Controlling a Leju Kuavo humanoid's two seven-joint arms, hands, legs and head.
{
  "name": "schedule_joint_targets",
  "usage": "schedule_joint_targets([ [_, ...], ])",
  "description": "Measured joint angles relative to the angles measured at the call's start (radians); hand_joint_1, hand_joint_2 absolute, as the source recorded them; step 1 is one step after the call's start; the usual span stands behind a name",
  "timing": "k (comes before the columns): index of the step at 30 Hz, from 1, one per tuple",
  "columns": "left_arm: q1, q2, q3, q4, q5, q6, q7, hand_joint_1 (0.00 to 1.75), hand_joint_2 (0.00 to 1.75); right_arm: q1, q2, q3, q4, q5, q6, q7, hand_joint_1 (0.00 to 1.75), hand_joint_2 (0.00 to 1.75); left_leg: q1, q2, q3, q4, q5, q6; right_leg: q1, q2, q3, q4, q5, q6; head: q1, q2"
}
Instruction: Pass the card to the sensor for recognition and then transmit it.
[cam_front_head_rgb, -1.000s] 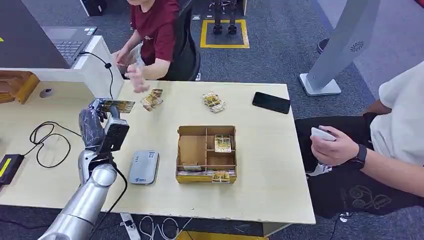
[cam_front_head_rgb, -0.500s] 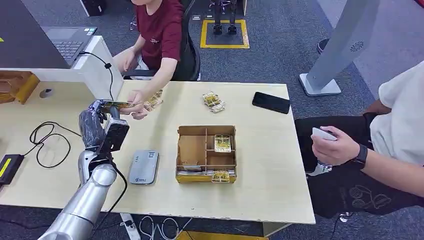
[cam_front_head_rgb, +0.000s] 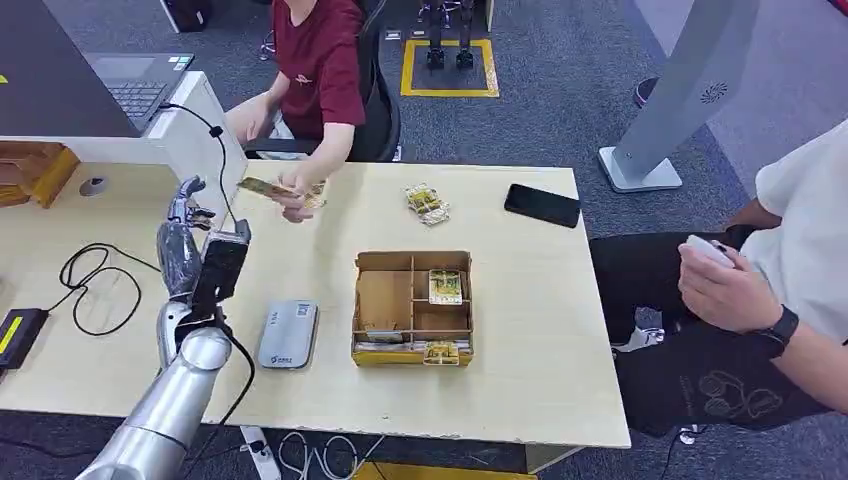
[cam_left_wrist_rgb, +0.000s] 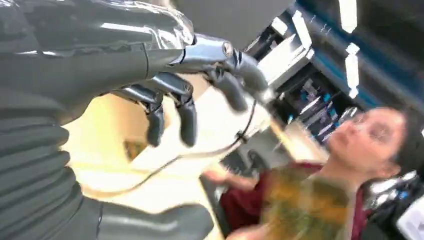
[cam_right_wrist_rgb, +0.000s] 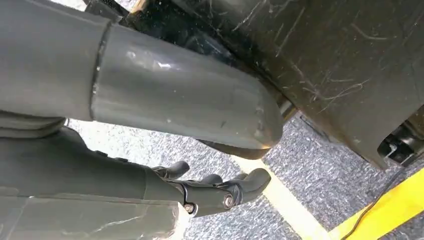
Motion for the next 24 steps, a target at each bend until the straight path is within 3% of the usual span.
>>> schedule_joint_targets([
  [4,0.042,0.0,-0.009,-0.067,0.039,-0.067,0.003,0.0,1.75,0.005,0.0,0.0,0.0,-0.011,-0.007,0.005,0.0,0.0,0.0,0.0,0.0,0.0,0.0,0.0,0.0,0.0,0.0,0.0,0.0,0.0,0.0,0.0],
  [10,0.163,0.046,-0.107,-0.243,-0.069,-0.2,-0.035,0.0,1.75,0.011,0.0,0.0,0.0,-0.03,-0.007,-0.014,0.0,0.0,0.0,0.001,0.0,0.0,-0.001,-0.001,0.0,0.001,-0.001,0.0,-0.001,0.0,0.0,0.0],
  [16,0.279,0.107,-0.221,-0.403,-0.135,-0.276,-0.08,0.0,1.75,0.014,0.0,0.0,0.001,-0.046,-0.016,-0.017,0.0,0.0,0.0,0.001,0.0,0.0,-0.002,-0.002,0.0,0.002,-0.001,0.0,-0.001,0.0,0.0,0.0],
  [20,0.38,0.168,-0.31,-0.527,-0.273,-0.244,-0.138,0.0,1.75,0.019,0.0,0.0,0.002,-0.056,-0.024,-0.017,0.0,0.0,0.0,0.003,0.001,-0.001,-0.002,-0.002,0.0,0.004,-0.001,0.0,-0.002,0.0,0.0,0.0],
  [24,0.409,0.181,-0.337,-0.555,-0.311,-0.215,-0.141,0.0,1.75,0.019,0.0,0.0,0.003,-0.061,-0.026,-0.017,0.0,0.0,0.0,0.003,0.001,-0.001,-0.002,-0.003,0.0,0.004,-0.001,0.0,-0.002,0.0,0.0,0.0],
])
